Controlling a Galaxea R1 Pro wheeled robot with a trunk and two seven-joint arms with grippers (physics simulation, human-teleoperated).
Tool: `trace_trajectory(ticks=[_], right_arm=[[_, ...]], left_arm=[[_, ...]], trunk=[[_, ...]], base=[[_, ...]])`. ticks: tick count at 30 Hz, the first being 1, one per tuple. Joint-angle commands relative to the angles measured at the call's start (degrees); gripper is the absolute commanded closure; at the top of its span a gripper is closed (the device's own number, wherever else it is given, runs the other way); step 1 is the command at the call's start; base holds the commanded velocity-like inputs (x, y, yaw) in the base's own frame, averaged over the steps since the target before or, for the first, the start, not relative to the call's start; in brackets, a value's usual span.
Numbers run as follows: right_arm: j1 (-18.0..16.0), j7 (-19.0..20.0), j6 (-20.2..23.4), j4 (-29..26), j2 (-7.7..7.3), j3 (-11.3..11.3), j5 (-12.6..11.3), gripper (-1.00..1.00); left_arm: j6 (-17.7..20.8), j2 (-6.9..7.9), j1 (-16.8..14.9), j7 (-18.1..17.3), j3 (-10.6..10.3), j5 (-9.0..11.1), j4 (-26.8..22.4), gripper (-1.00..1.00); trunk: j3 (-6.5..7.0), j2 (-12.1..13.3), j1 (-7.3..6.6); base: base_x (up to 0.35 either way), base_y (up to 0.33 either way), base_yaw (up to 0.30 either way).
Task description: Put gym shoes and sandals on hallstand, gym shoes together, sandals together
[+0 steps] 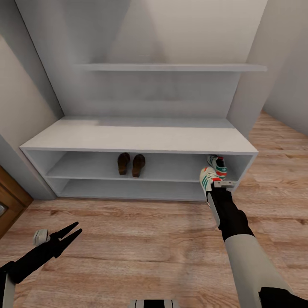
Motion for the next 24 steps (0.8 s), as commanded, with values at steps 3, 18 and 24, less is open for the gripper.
trace_trajectory(ticks=[3, 18, 24], right_arm=[[0.0, -0.01, 0.0, 0.0, 0.04, 0.04, 0.02, 1.0], [0.03, 0.08, 0.0, 0.08, 0.11, 0.07, 0.01, 1.0], [0.03, 0.08, 0.0, 0.08, 0.21, 0.07, 0.01, 1.0]], left_arm=[[0.01, 0.0, 0.0, 0.0, 0.0, 0.0, -0.01, -1.0], [0.01, 0.0, 0.0, 0.0, 0.0, 0.05, -0.04, -1.0], [-0.01, 0.0, 0.0, 0.03, 0.0, 0.01, -0.05, -1.0]], trunk=[[0.0, 0.0, 0.0], [0.0, 0.0, 0.0], [0.0, 0.0, 0.0]], base=[[0.008, 0.016, 0.0], [0.052, 0.082, 0.0], [0.086, 0.074, 0.0]])
